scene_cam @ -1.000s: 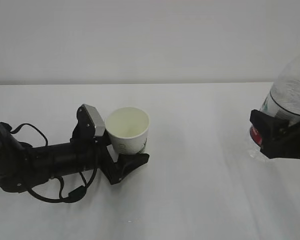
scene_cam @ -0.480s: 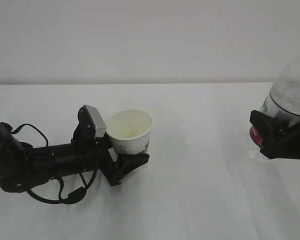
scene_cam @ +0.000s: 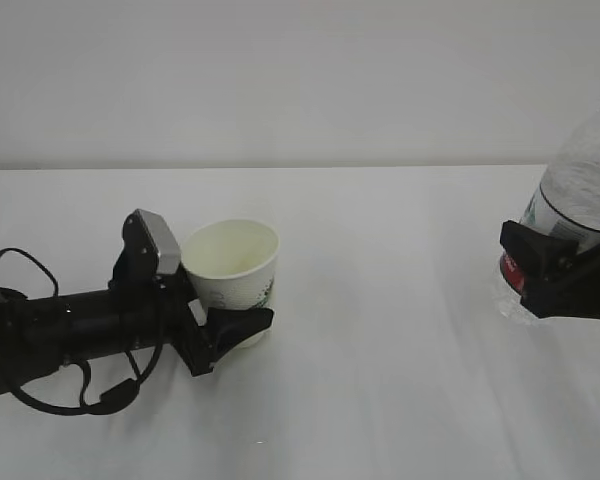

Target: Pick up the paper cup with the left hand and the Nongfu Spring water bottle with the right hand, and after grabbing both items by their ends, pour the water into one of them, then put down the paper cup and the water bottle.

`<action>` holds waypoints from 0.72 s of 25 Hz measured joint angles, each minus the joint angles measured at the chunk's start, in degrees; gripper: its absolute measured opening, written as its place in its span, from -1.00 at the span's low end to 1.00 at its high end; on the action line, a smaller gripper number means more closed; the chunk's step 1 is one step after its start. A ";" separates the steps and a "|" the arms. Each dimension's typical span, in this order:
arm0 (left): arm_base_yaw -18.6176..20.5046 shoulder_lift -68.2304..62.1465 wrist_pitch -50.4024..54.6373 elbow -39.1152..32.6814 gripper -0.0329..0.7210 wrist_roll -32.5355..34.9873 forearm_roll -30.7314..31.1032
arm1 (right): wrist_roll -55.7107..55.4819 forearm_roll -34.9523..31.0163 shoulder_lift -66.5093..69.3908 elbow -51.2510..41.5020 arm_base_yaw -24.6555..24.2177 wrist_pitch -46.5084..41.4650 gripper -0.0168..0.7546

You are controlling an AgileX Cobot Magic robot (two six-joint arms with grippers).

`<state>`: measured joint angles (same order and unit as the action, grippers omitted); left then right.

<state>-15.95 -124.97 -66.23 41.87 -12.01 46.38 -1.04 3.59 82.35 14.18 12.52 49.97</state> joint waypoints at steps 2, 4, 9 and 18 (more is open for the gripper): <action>0.96 1.92 0.08 -1.52 0.59 -0.03 0.00 | 0.00 0.00 0.00 0.00 0.00 0.00 0.35; 1.37 3.90 0.08 -3.16 0.59 -0.55 0.00 | 0.00 0.00 0.00 0.00 0.00 -0.11 0.35; 1.74 7.94 0.08 -6.95 0.59 -2.31 0.27 | 0.00 0.00 0.00 0.00 0.00 -0.11 0.35; 1.83 15.83 0.12 -11.49 0.59 -6.02 4.30 | -0.13 1.60 0.00 0.00 0.00 -1.43 0.35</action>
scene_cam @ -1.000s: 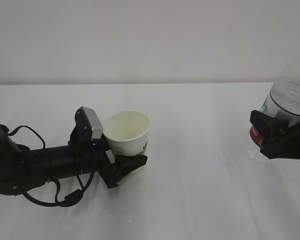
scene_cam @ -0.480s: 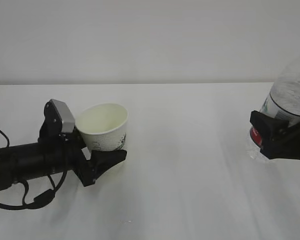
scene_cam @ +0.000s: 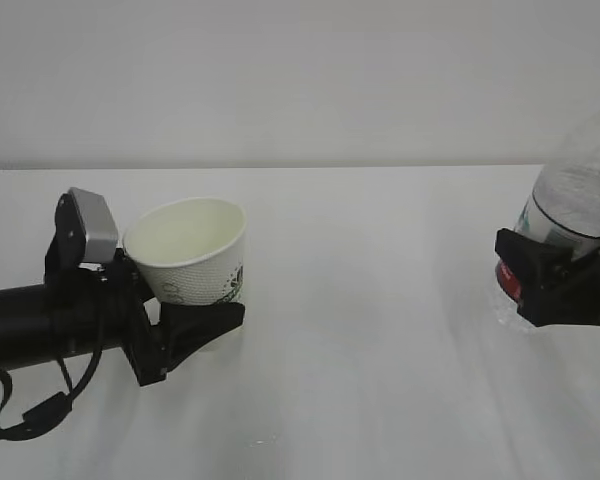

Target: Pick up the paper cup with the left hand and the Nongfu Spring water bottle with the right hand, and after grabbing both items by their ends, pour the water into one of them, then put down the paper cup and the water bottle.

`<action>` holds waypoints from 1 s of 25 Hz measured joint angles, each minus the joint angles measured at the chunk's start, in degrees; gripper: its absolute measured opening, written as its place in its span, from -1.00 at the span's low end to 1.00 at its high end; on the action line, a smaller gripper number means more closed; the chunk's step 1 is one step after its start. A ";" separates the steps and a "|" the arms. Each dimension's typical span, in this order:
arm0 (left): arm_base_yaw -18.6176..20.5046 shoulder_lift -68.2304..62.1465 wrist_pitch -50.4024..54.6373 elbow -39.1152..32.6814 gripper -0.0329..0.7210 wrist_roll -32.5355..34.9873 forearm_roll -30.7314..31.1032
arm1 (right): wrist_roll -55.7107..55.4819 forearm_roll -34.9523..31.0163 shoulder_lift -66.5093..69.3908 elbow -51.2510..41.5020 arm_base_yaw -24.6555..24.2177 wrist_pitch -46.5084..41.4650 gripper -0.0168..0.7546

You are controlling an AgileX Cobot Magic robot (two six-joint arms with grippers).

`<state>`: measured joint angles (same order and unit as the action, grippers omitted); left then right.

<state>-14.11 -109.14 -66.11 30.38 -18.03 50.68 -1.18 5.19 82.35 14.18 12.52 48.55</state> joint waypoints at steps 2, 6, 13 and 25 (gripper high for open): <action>0.00 2.44 0.00 -0.86 0.59 -1.74 0.86 | -0.27 0.56 0.00 0.00 0.00 -0.78 0.35; 0.00 6.62 0.00 -1.53 0.59 -5.23 4.53 | -1.19 1.97 0.00 0.00 0.00 -0.91 0.35; 0.00 12.28 0.00 -1.65 0.59 -9.01 12.40 | -4.48 6.18 0.00 0.00 0.00 -0.91 0.35; -2.91 16.95 0.00 -1.75 0.58 -16.77 22.43 | -8.71 13.00 0.00 0.00 0.00 -3.19 0.35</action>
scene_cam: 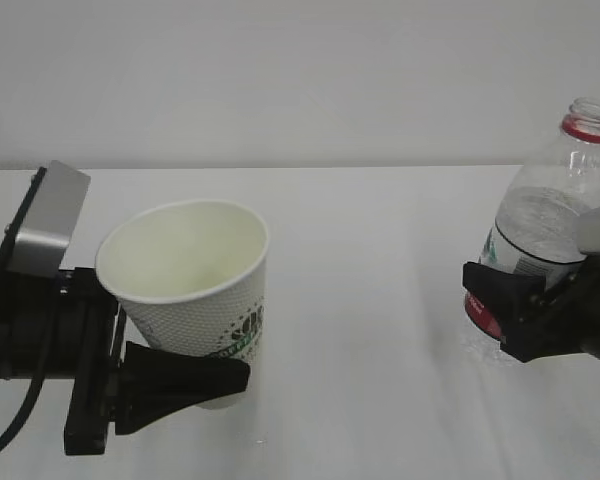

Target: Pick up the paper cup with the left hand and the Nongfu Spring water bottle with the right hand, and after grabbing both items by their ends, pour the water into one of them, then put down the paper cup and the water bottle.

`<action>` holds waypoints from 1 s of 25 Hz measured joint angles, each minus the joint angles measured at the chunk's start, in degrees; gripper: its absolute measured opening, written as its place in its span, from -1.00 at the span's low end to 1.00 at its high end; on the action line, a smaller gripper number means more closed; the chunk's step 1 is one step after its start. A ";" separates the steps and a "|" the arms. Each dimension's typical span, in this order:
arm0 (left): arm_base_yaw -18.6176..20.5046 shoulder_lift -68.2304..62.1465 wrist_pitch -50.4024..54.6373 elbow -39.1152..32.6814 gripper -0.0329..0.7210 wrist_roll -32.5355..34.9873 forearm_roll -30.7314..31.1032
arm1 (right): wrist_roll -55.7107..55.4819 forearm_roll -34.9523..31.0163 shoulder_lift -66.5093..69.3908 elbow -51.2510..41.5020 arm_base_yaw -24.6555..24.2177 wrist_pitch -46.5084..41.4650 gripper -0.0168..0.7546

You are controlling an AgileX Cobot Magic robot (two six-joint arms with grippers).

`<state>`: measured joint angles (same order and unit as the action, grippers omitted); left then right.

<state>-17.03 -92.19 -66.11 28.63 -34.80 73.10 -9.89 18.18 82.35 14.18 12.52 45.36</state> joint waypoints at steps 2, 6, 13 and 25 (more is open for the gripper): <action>-1.98 0.00 0.00 0.00 0.58 -0.13 0.08 | -0.93 1.19 0.00 0.00 0.00 0.00 0.35; -5.71 0.00 0.00 0.00 0.58 -0.16 0.13 | -2.10 3.91 0.00 0.00 0.00 -0.08 0.35; -12.06 0.00 1.68 0.00 0.58 -0.25 -0.78 | -3.15 6.83 0.00 0.00 0.00 -0.22 0.35; -17.12 -1.07 8.91 4.50 0.58 0.19 -8.03 | -3.27 7.89 0.00 0.00 0.00 -0.22 0.35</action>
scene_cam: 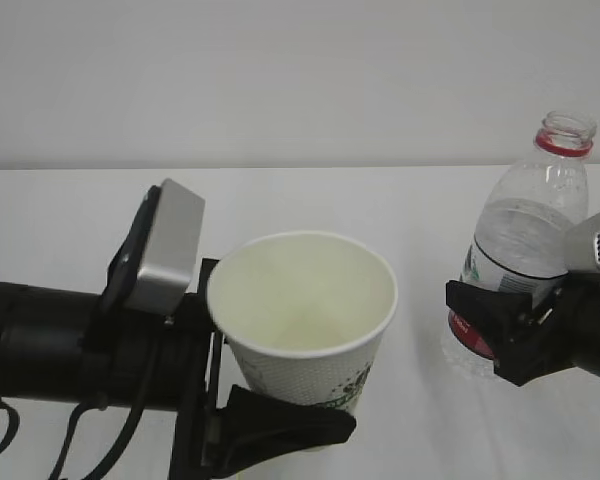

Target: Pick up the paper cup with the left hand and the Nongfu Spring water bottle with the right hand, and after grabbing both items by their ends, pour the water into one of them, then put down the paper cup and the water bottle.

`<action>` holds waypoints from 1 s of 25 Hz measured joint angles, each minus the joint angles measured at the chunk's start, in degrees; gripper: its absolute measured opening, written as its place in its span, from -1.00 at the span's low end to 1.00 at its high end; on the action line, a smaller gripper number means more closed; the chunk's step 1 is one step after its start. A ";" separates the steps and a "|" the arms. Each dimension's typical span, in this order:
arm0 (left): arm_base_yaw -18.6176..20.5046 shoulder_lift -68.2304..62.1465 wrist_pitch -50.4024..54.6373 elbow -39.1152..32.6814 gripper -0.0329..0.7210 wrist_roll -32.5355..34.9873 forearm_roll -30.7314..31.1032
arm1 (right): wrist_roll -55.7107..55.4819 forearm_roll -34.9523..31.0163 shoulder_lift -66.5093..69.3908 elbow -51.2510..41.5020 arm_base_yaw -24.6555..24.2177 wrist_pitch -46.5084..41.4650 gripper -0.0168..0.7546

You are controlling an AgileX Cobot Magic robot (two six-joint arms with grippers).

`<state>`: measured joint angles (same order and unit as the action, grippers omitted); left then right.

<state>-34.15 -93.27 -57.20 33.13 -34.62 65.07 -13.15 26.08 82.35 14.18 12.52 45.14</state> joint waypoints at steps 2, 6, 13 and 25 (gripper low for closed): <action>-0.10 -1.22 0.29 1.42 0.58 0.00 -0.66 | 0.00 0.00 0.00 0.00 0.00 -0.04 0.35; -1.47 -4.12 0.64 3.75 0.58 0.04 -1.61 | 0.00 0.04 0.00 0.00 0.00 -0.04 0.35; -4.76 -6.86 0.98 5.65 0.58 1.82 -2.27 | 0.94 0.13 0.00 0.00 0.00 -0.04 0.35; -4.76 -6.86 -0.87 5.65 0.58 2.20 -2.87 | 2.79 6.19 0.00 6.21 0.00 -0.04 0.35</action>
<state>-38.91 -100.12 -58.07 38.78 -32.42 62.20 -10.37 32.26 82.35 20.39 12.52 45.09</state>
